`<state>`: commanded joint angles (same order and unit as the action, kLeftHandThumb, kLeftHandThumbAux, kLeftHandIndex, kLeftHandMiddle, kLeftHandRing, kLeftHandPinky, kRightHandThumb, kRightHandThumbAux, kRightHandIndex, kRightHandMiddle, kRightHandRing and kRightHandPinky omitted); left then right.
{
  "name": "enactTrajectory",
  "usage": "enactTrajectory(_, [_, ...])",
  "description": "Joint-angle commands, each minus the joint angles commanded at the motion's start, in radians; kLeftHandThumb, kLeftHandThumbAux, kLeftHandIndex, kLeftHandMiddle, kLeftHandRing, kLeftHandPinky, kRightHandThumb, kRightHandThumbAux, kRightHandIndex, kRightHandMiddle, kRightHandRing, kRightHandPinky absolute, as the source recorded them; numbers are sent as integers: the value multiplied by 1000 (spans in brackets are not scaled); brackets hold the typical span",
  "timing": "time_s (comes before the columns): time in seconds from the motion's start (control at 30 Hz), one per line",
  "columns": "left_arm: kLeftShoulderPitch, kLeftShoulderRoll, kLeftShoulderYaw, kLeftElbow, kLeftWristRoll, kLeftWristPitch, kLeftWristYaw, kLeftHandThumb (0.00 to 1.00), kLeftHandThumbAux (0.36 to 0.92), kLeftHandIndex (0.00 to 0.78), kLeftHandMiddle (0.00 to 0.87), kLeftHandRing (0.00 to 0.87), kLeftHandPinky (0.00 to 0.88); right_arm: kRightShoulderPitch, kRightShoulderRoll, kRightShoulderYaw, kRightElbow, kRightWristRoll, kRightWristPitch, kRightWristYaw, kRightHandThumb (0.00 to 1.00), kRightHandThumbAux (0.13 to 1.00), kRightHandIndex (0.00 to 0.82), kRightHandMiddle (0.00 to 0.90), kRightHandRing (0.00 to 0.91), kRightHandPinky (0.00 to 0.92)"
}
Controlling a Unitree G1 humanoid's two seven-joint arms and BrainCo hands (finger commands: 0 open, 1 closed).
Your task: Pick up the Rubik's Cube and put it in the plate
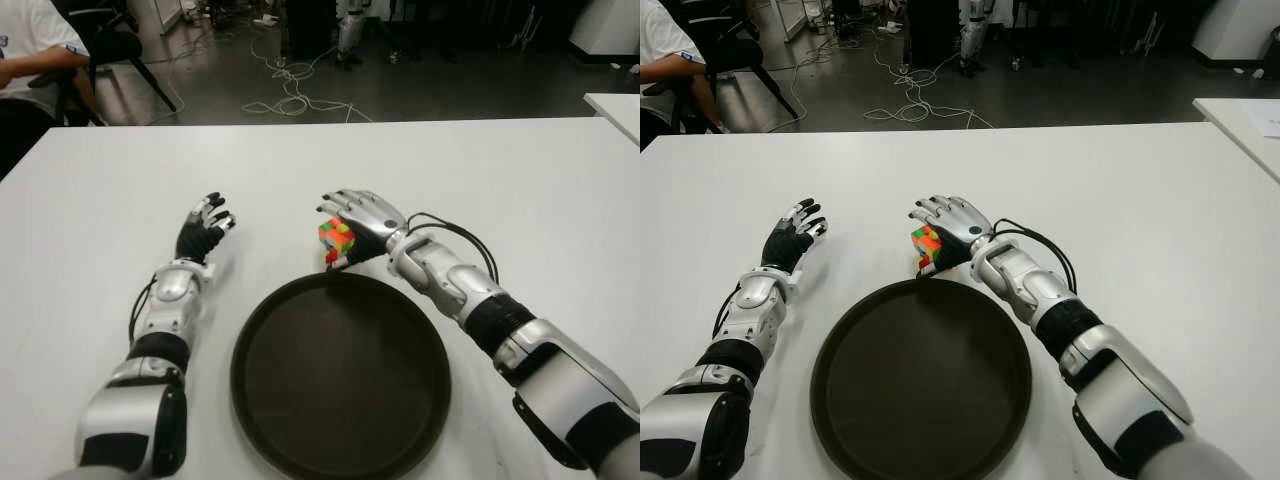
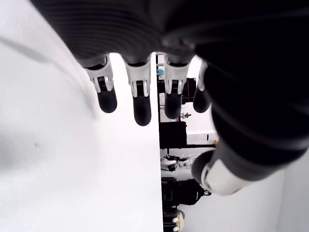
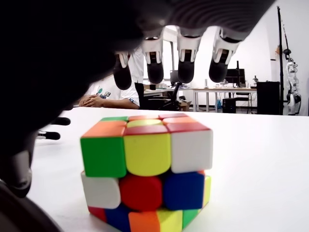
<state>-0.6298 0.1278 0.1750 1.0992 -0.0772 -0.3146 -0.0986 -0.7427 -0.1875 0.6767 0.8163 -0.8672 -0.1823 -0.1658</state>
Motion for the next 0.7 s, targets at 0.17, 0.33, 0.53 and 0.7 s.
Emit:
enactTrajectory(0.17, [1, 2, -1, 8, 3, -8, -4, 204, 748, 54, 122, 106, 73, -6, 10, 0, 40, 1, -8, -40, 9, 532, 64, 71, 90, 136])
enactTrajectory(0.33, [5, 2, 0, 7, 2, -16, -8, 205, 751, 54, 126, 109, 73, -15, 17, 2, 68, 0, -14, -57, 11, 553, 65, 97, 117, 176])
enactTrajectory(0.53, [11, 1, 4, -1, -4, -19, -17, 220, 764, 54, 123, 107, 81, -28, 26, 9, 110, -6, -12, -76, 18, 566, 72, 117, 154, 235])
enactTrajectory(0.7, [12, -1, 8, -3, -7, -21, -19, 219, 763, 55, 127, 112, 91, -38, 33, 14, 135, -6, -11, -87, 17, 580, 72, 123, 169, 250])
